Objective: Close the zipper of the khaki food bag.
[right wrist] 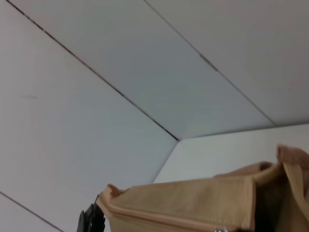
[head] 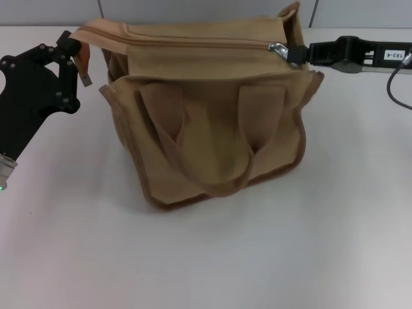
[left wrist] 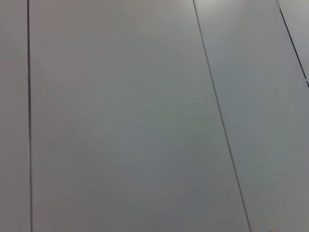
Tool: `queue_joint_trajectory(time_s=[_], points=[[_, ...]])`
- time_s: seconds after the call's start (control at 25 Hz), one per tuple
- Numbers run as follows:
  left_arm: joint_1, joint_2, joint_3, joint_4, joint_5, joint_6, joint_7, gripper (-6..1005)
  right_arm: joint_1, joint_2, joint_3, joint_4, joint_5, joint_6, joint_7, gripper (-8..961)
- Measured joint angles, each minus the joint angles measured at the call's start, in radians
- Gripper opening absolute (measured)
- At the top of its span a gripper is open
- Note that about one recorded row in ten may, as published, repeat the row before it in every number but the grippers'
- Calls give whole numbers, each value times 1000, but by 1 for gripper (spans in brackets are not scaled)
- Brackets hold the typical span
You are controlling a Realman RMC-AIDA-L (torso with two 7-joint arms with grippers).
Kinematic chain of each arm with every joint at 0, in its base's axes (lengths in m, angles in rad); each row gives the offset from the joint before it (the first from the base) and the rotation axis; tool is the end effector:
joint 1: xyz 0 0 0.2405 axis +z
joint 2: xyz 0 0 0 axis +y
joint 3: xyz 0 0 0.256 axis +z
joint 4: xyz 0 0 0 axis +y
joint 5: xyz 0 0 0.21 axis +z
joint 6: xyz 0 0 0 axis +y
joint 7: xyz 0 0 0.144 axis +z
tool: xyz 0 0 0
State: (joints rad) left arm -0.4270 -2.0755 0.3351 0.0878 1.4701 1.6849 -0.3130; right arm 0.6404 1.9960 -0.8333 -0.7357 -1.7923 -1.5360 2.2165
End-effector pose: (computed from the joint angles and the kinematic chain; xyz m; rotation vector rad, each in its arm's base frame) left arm -0.2891 0.2905 0.0090 -1.8367 -0.0987 -1.0274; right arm 0.2016 0.3795 0.0398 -2.5530 1.4465 0.9341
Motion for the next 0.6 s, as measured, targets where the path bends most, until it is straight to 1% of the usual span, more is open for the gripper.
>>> queue_joint_trajectory(time_s=[0.24, 0.44, 0.52, 0.56, 0.6], points=[[-2, 0, 0, -5, 0, 1, 0, -2, -8, 8, 56, 2, 3, -18, -47, 15], [-4, 1, -1, -10, 0, -1, 0, -2, -30, 10, 88, 7, 37, -50, -127, 253], [-5, 1, -1, -10, 0, -2, 0, -2, -53, 12, 103, 9, 85, -75, -200, 333], [-5, 1, -1, -10, 0, -3, 0, -2, -82, 13, 117, 14, 143, -113, -302, 373], [-5, 1, -1, -10, 0, -3, 0, -2, -82, 13, 117, 14, 143, -113, -302, 413]])
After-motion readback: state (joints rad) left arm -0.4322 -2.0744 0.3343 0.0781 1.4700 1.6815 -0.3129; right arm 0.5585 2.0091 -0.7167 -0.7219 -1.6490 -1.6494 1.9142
